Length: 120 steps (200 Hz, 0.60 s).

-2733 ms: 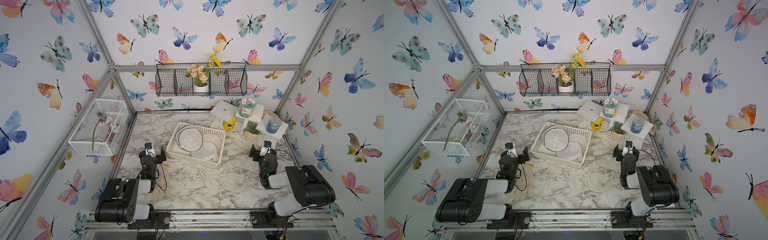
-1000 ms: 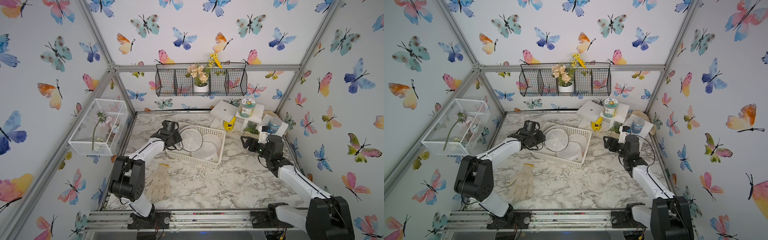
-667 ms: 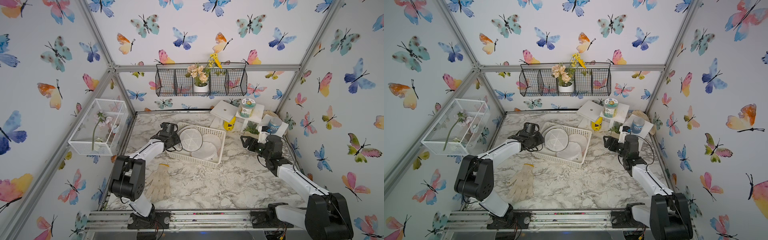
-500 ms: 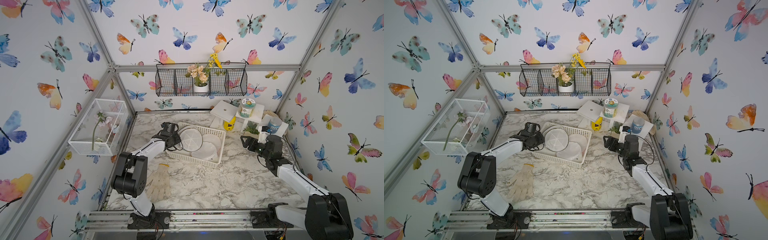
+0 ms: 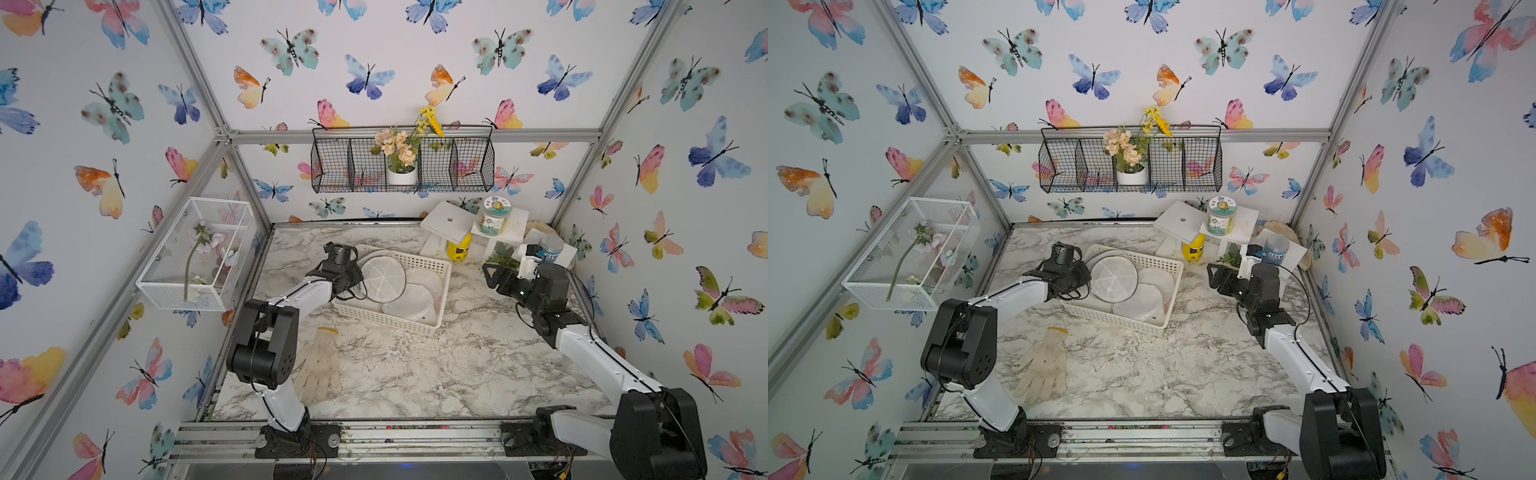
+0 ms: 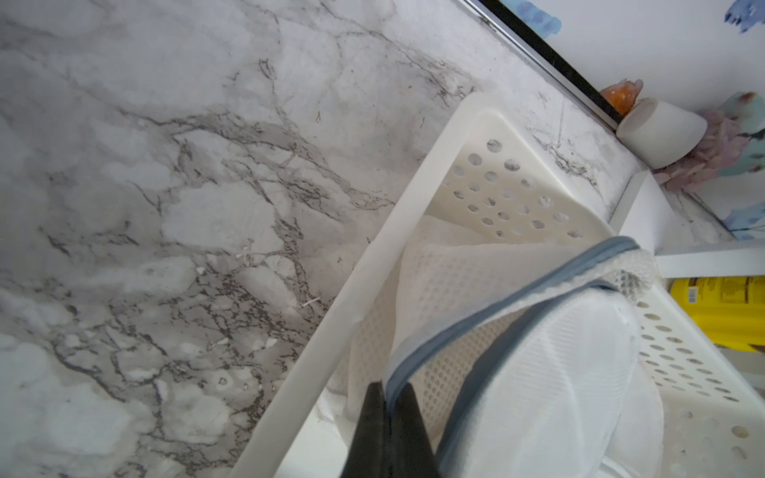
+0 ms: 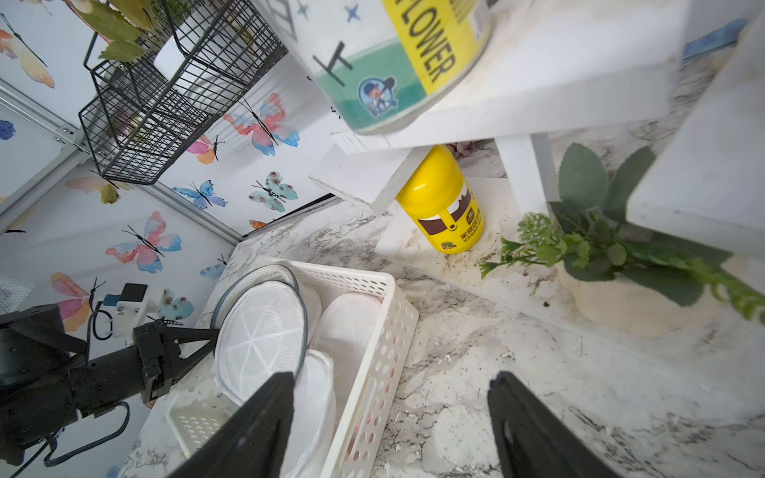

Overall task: Turn the laundry bag inside out
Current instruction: Pick up the laundry bag and place it in the bin.

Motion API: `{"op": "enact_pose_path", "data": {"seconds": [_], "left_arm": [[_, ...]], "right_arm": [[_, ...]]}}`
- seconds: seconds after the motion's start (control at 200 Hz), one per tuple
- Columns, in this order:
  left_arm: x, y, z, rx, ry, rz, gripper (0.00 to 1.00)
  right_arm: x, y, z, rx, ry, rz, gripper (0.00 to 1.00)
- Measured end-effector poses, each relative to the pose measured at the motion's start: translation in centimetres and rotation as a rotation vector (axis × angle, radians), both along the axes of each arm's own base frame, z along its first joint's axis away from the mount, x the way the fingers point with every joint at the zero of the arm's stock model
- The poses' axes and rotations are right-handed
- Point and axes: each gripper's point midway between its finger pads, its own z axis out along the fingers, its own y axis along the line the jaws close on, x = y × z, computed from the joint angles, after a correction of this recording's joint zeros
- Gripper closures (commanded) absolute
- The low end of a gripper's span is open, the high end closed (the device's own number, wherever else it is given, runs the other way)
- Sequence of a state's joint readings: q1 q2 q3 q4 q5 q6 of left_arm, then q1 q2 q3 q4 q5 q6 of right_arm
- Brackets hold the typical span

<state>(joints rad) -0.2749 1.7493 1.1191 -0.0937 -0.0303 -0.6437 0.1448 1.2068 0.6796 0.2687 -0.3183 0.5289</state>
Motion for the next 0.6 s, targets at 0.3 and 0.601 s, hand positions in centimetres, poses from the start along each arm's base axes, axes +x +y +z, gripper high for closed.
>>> {"op": "enact_pose_path", "data": {"seconds": [0.3,0.601], "left_arm": [[-1.4,-1.0,4.6,0.06,-0.17,-0.143,1.0],[-6.6,-4.6,22.2,0.105,-0.737,-0.453,1.0]], "right_arm": [[-0.1,0.1,0.7,-0.006,-0.009,0.009,0.22],[0.4,1.7,7.3,-0.018,-0.153,0.115,0.22]]}}
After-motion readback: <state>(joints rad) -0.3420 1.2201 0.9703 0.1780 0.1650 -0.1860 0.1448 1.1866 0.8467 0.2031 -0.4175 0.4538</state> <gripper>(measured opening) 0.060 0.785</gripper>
